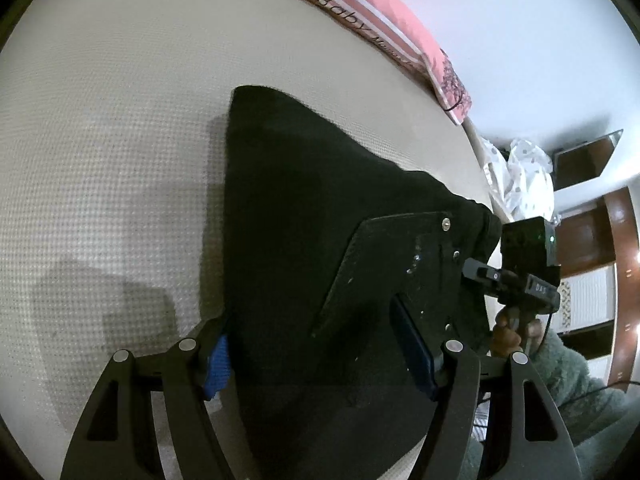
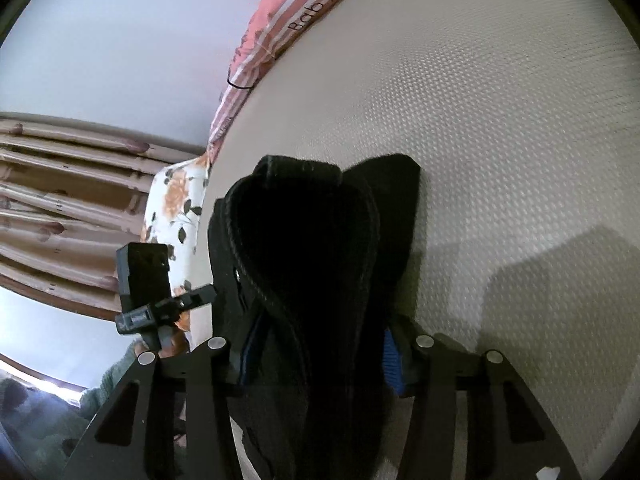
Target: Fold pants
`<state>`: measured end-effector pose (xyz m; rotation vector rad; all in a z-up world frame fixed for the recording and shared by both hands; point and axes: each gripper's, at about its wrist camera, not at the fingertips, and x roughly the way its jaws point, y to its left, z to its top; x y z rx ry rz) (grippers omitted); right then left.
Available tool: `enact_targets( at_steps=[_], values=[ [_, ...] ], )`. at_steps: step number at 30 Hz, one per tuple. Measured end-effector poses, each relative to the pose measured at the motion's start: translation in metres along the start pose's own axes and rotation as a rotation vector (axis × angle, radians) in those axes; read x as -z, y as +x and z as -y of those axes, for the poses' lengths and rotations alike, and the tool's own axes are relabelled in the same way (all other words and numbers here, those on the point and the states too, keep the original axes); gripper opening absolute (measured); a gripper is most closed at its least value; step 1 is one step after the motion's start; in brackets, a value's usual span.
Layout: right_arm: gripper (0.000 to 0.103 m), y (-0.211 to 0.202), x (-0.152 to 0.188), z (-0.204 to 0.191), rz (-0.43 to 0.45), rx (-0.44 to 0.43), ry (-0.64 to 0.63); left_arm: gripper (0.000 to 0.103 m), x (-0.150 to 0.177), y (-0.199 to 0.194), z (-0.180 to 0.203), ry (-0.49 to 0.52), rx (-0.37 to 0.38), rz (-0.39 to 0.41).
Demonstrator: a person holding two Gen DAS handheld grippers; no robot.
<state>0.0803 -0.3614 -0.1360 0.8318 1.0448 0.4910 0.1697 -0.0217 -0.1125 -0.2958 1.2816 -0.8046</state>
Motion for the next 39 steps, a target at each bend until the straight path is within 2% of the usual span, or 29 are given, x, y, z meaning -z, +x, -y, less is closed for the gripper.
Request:
enact_targets(
  at_steps=[3,4,6,9,11,15,19,27,34,39],
  values=[
    [0.044,0.0,0.002,-0.001,0.014,0.009,0.003,0.068,0.001,0.002,0.007,0.015,-0.041,0.031],
    [0.041,0.001,0.003,-0.002,0.02,0.018,0.007,0.065,0.002,0.002,0.009,0.02,-0.064,0.04],
    [0.039,0.004,0.004,-0.007,0.041,0.033,0.026,0.052,0.007,0.0,0.012,0.037,-0.131,0.057],
    [0.037,0.003,0.008,-0.013,0.065,0.076,0.028,0.044,0.01,-0.003,0.013,0.03,-0.172,0.069],
    [0.036,0.002,0.01,-0.018,0.075,0.105,0.031,0.043,0.011,-0.003,0.02,0.043,-0.22,0.073],
    [0.032,0.004,0.011,-0.04,0.099,0.231,0.001,0.039,0.014,0.0,0.04,0.099,-0.347,0.081],
    [0.026,0.003,0.01,-0.053,0.106,0.276,-0.011,0.035,0.019,0.001,0.051,0.143,-0.429,0.091],
    [0.022,0.002,0.009,-0.07,0.125,0.298,-0.002,0.024,0.022,-0.01,0.059,0.158,-0.424,0.117],
    [0.021,0.003,0.004,-0.083,0.125,0.288,-0.004,0.021,0.016,-0.022,0.065,0.156,-0.399,0.14],
    [0.02,0.012,-0.01,-0.095,0.127,0.268,-0.022,0.021,0.006,-0.035,0.066,0.169,-0.415,0.175]
  ],
)
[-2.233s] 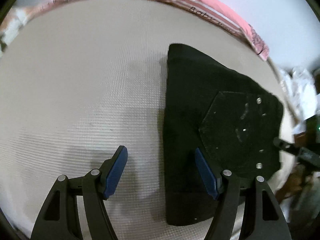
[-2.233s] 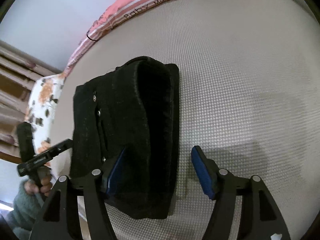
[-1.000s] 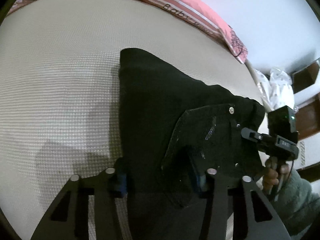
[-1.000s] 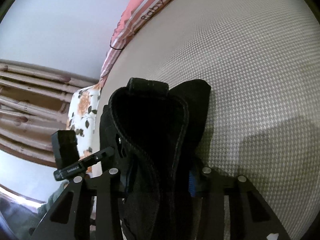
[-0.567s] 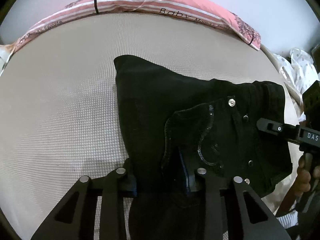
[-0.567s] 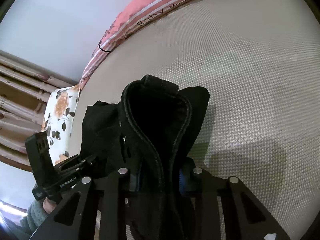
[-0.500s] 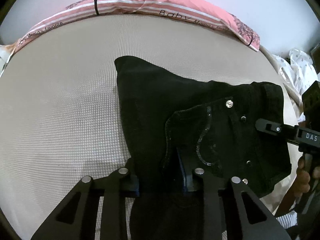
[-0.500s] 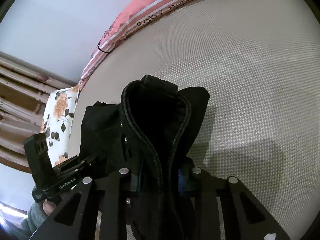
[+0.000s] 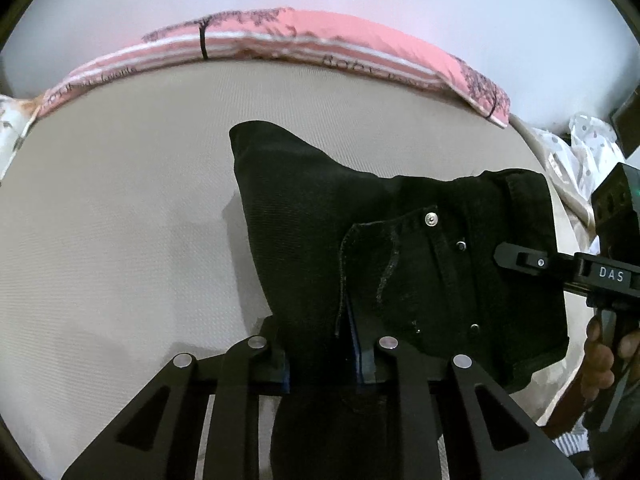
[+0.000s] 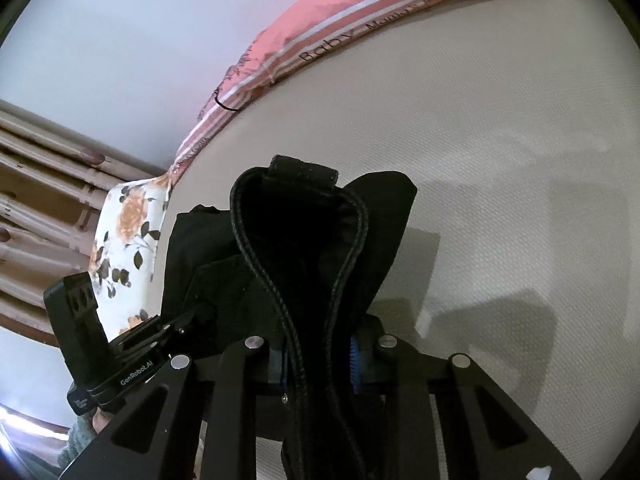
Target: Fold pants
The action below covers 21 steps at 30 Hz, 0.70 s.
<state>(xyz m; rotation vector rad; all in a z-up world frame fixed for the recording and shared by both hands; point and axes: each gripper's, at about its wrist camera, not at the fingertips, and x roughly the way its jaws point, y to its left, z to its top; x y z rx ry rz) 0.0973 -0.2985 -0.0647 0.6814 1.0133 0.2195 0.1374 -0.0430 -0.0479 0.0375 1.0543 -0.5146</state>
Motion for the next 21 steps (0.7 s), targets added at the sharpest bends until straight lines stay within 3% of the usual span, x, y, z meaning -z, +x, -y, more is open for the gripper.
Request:
enact_targets(
  at_steps=[21],
  values=[
    [0.02,0.064,-0.119,-0.034,0.027,-0.017,-0.039,0.021,-0.108,0.033,-0.056,-0.012,-0.075,0.092]
  ],
)
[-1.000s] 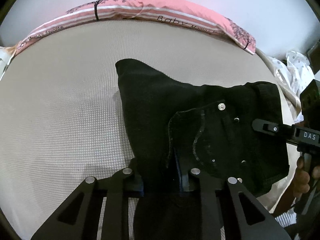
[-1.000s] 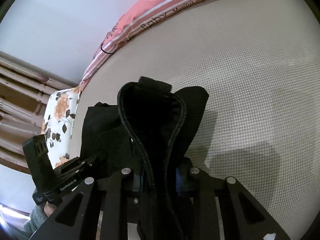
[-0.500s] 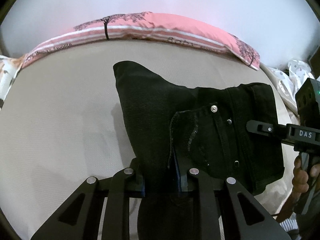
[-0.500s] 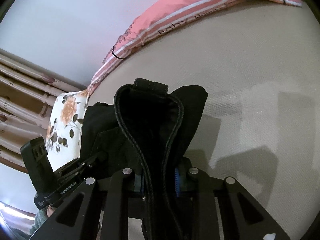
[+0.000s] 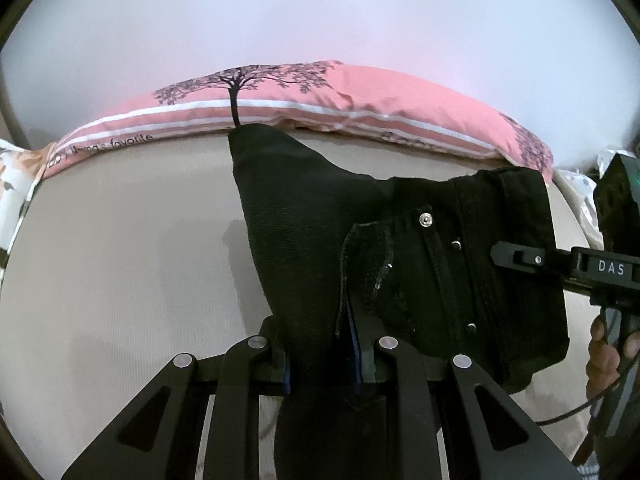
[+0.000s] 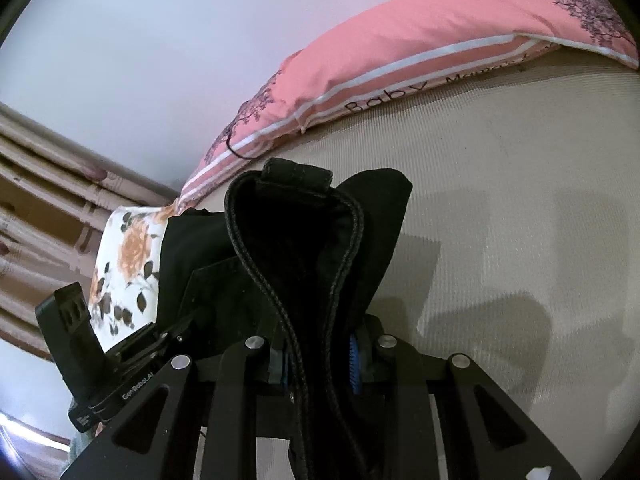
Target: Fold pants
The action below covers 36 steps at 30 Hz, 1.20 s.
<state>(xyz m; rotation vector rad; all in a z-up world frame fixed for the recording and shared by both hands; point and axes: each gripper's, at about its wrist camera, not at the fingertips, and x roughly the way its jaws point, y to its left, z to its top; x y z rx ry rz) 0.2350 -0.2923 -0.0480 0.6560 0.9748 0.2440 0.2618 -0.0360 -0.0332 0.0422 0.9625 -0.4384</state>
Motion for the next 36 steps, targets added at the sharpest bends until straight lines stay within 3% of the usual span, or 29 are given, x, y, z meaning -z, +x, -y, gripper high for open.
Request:
enact_targets(
  at_steps=[8,11,13,15,17,19,24,34,36],
  values=[
    [0.02,0.024,-0.02,0.008,0.011,0.029,0.01,0.021,-0.02,0.029,-0.01,0.027,-0.017,-0.003],
    [0.02,0.034,-0.021,0.017,0.009,0.082,0.002,0.022,-0.021,0.047,-0.013,0.034,-0.023,-0.027],
    [0.032,0.039,-0.019,0.025,0.017,0.126,0.007,0.027,-0.016,0.056,-0.014,0.046,-0.049,-0.031],
    [0.047,0.041,-0.016,0.03,0.023,0.181,0.003,0.04,-0.01,0.062,-0.015,0.069,-0.071,-0.024],
    [0.05,0.04,-0.013,0.03,0.031,0.195,-0.011,0.047,-0.004,0.064,-0.018,0.067,-0.086,-0.024],
    [0.056,0.038,-0.008,0.027,0.035,0.232,-0.044,0.05,0.001,0.061,-0.021,0.054,-0.084,-0.021],
    [0.056,0.027,0.014,0.02,0.032,0.292,-0.109,0.054,0.02,0.049,-0.018,0.057,-0.124,-0.025],
    [0.058,-0.018,0.065,0.006,0.085,0.323,-0.119,0.057,0.07,0.002,-0.006,0.022,-0.248,-0.028],
    [0.06,-0.025,0.079,-0.002,0.076,0.344,-0.138,0.062,0.08,-0.01,-0.001,0.017,-0.263,-0.019]
  ],
)
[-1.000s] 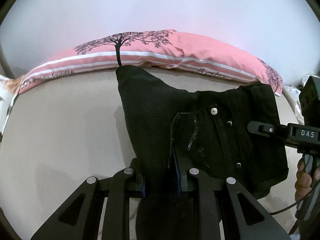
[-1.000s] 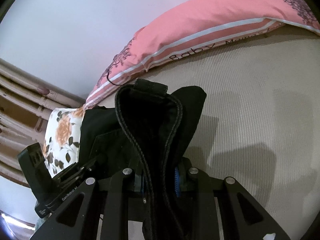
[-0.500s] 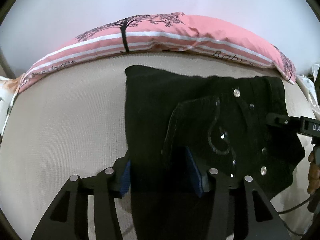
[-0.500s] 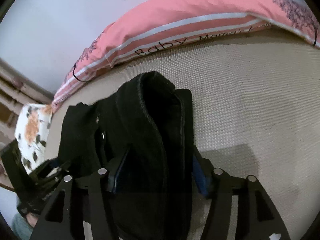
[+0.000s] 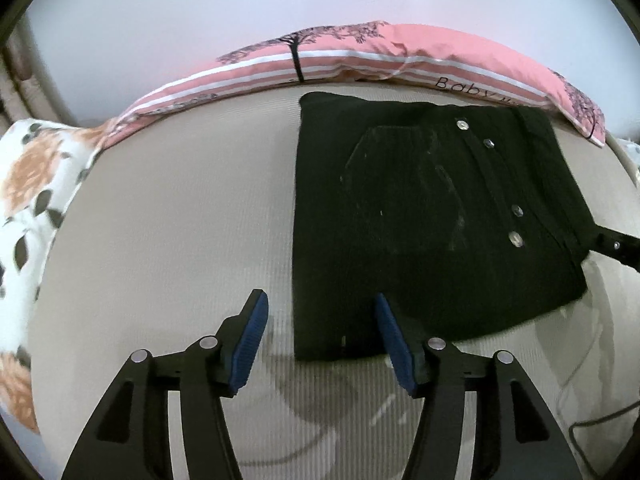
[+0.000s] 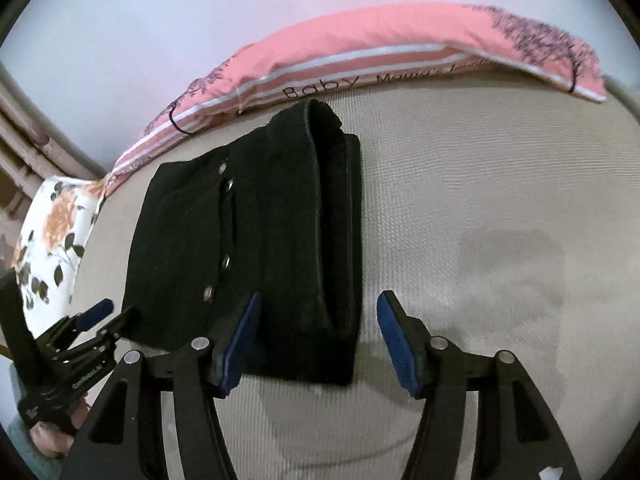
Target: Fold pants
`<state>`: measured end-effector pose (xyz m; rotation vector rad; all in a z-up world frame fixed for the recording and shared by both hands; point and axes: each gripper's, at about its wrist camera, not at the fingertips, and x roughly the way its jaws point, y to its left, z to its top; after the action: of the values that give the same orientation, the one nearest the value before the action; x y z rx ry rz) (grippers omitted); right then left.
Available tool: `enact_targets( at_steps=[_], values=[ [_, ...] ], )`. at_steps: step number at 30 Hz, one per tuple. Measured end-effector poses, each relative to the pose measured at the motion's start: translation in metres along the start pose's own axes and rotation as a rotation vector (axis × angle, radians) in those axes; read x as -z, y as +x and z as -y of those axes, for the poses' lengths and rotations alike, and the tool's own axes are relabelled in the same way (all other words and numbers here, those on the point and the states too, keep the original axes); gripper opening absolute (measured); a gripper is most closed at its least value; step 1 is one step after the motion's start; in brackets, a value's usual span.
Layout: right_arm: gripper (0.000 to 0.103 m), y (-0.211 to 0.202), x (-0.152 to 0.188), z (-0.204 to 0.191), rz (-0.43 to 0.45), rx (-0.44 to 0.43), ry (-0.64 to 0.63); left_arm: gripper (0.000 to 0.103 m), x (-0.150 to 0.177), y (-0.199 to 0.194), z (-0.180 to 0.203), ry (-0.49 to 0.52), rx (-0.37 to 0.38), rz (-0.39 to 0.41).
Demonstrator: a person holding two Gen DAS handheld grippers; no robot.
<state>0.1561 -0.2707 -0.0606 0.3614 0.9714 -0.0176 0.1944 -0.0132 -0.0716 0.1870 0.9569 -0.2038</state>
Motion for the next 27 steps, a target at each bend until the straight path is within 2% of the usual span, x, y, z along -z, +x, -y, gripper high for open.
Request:
enact_targets(
  at_steps=[5,10,15,27],
  values=[
    [0.06,-0.023,0.031,-0.013,0.023,0.038,-0.039,0.068,0.025,-0.031,0.001,-0.023,-0.02,0.011],
    [0.074,-0.045,0.057,-0.034,0.081,0.102,-0.103,0.068,0.048,-0.059,0.007,-0.038,-0.02,0.03],
    [0.08,-0.056,0.082,-0.06,0.131,0.152,-0.187,0.068,0.065,-0.076,0.01,-0.059,-0.016,0.052],
    [0.085,-0.062,0.108,-0.08,0.132,0.141,-0.217,0.069,0.088,-0.096,0.015,-0.083,-0.028,0.091]
  ],
)
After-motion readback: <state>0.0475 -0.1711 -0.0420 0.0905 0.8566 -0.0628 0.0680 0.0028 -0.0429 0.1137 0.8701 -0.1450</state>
